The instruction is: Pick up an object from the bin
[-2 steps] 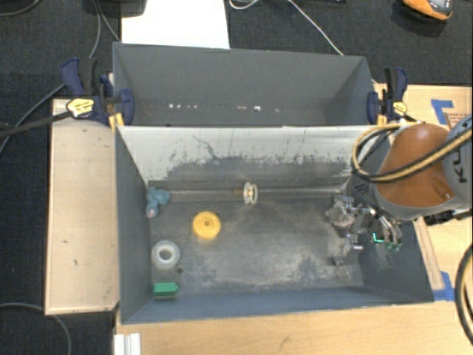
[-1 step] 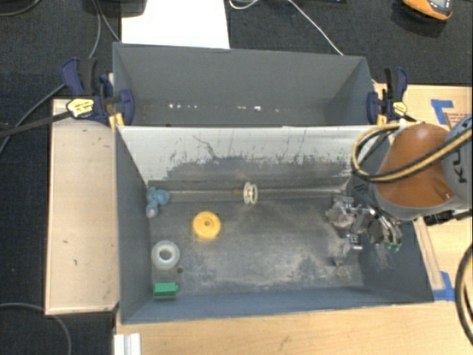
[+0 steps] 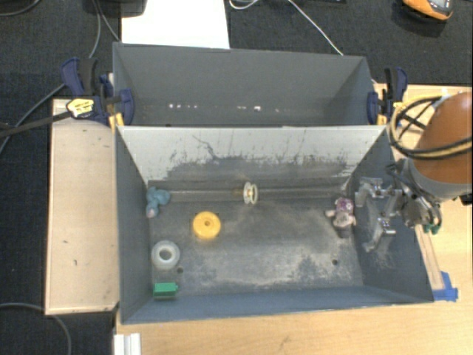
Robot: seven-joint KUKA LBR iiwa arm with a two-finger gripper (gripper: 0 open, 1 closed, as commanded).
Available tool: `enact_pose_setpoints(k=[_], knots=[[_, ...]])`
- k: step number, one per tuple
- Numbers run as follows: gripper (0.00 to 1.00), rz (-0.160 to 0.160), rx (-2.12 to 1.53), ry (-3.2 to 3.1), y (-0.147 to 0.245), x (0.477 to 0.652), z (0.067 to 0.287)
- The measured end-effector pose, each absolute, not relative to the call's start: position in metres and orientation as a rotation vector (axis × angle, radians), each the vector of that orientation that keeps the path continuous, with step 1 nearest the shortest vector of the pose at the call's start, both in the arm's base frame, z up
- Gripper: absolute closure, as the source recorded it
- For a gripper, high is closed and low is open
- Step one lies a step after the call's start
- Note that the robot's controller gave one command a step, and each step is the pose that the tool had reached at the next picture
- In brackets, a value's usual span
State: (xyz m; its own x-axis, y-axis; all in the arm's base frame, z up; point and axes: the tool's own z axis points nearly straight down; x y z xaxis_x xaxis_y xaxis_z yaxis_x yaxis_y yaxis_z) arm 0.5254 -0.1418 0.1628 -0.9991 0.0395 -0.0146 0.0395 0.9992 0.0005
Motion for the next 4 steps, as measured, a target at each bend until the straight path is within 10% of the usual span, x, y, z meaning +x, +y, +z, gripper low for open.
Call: enact_pose_setpoints(k=[1, 2, 4], knots=[[0.00, -0.001, 0.185, 3.112, -0.144, 0.567, 0.095], [1.00, 0.002, 0.196, 3.117, -0.134, 0.592, 0.093], [1.00, 0.003, 0.188, 3.120, -0.133, 0.590, 0.097]])
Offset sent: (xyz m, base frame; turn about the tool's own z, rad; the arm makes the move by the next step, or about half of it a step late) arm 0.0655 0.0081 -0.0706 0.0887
